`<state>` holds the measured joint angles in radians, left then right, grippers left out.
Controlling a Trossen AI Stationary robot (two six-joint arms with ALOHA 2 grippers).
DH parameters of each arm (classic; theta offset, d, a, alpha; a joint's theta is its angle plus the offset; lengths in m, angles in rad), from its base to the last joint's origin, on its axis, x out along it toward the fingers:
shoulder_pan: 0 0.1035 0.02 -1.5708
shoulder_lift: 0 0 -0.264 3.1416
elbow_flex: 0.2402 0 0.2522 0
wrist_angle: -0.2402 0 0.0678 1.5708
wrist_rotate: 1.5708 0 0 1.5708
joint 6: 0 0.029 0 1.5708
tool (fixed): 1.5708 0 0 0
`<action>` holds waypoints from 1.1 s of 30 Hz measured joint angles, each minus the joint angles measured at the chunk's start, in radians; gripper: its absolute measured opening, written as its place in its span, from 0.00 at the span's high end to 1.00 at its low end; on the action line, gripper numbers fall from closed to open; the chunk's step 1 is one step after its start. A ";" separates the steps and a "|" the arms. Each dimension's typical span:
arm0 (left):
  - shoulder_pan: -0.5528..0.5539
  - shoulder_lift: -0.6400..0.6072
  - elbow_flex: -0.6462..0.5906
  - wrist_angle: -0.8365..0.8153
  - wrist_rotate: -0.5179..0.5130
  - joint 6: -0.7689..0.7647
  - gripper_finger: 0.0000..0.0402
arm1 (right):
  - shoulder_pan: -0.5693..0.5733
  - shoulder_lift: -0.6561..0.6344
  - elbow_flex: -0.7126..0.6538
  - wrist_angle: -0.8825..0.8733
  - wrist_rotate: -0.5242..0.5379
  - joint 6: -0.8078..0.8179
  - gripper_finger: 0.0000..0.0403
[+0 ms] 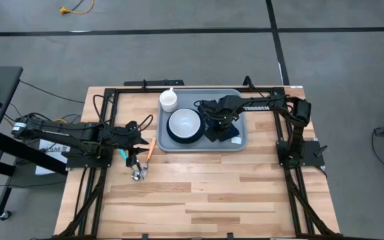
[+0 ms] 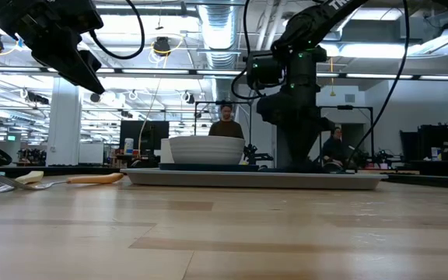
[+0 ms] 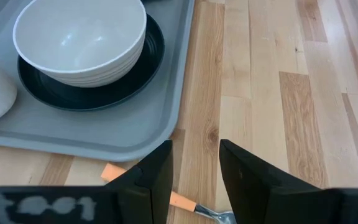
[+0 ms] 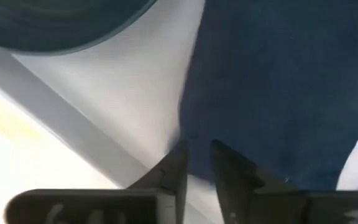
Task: Set up tray
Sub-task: Put the dark blue table napkin to the right of the dark blue plate on the gray table tray
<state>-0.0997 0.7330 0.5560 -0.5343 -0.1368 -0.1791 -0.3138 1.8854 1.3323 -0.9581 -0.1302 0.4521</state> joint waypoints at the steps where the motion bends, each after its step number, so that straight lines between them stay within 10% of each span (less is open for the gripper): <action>1: 0.000 0.000 0.000 0.000 0.000 0.000 0.71 | 0.000 0.000 0.000 0.000 -0.001 -0.005 0.81; 11: 0.000 0.000 0.000 0.001 -0.001 0.000 0.71 | -0.011 0.000 0.000 0.002 0.080 -0.166 0.63; 18: 0.000 0.000 0.000 0.002 -0.001 0.000 0.71 | -0.043 0.000 0.000 0.023 0.265 -0.399 0.62; 33: 0.000 0.000 0.000 0.002 -0.001 -0.002 0.71 | -0.118 0.000 0.000 0.123 0.255 -0.696 0.62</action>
<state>-0.0995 0.7330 0.5560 -0.5323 -0.1379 -0.1810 -0.4317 1.8855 1.3323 -0.8356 0.1250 -0.2442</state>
